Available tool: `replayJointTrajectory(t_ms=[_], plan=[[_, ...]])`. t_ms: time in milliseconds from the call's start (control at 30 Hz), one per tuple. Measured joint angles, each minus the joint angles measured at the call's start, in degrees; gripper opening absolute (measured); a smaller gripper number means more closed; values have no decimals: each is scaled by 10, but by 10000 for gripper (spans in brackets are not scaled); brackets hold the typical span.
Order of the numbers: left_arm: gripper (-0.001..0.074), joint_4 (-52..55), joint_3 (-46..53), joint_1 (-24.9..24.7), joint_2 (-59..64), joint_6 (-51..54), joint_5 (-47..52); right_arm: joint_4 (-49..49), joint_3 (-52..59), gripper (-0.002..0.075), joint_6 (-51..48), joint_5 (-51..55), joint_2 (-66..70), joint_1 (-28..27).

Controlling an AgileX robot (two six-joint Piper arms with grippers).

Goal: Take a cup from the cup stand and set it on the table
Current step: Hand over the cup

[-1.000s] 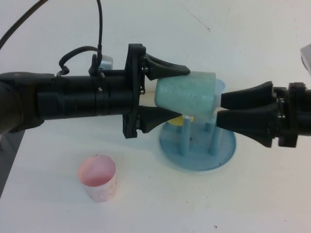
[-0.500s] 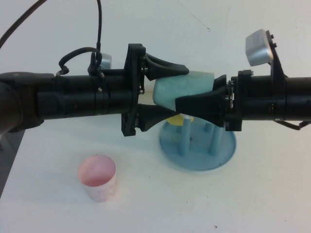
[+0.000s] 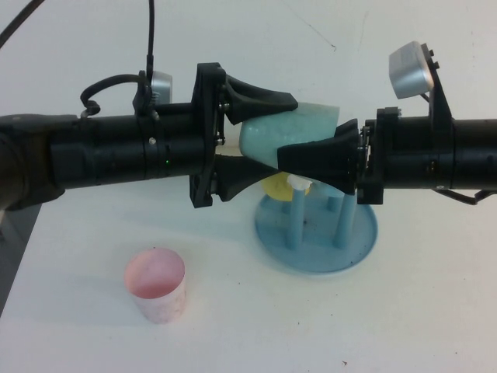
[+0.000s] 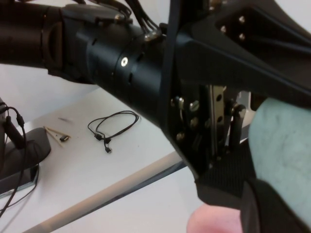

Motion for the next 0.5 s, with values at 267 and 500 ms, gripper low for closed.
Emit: replayJointTrajectory(t_ms=[267, 500], plan=[[578, -3, 0, 32, 0, 76, 47, 0, -3, 49, -13, 7, 0, 2], [680, 16, 0, 105, 0, 98, 110, -16, -5, 41, 2, -2, -6, 0]])
